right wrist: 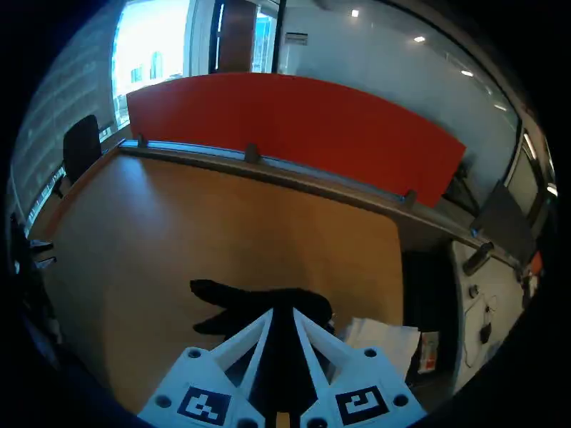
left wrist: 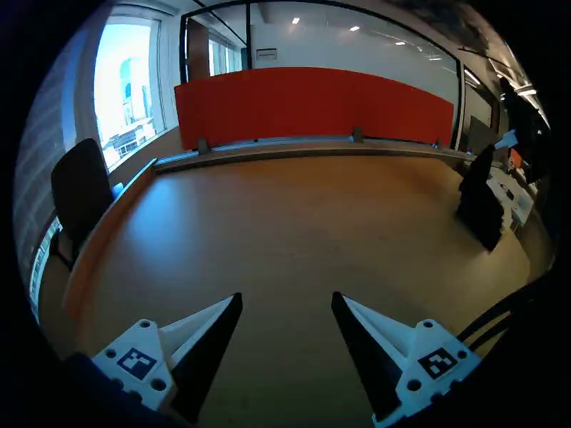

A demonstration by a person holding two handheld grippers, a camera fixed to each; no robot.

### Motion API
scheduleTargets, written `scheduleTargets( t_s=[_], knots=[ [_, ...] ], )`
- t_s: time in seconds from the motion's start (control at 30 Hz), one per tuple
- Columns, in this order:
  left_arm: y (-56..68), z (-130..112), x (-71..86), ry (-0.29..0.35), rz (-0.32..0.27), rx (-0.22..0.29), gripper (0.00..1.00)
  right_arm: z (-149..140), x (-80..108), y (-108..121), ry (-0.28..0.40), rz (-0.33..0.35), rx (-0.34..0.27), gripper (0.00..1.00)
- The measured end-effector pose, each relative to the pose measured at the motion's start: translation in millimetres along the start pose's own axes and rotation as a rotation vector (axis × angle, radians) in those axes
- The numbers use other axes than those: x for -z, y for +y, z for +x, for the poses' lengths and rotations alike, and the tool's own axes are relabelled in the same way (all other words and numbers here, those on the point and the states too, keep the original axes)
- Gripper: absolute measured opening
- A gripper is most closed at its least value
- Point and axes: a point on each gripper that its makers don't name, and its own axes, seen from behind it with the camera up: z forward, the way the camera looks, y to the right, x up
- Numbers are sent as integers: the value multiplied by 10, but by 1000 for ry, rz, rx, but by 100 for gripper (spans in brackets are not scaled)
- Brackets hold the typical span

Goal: Fold towel

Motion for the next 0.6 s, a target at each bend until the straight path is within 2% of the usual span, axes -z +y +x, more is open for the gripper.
scheduleTargets(
  t_s=[0.37,0.6],
  knots=[
    [-11,7,16,4,-7,-5,93,-434,76,24,-39,-22,-49,4],
    [-45,-15,25,2,-6,-9,93,-829,119,94,-95,-51,-73,4]
  ],
)
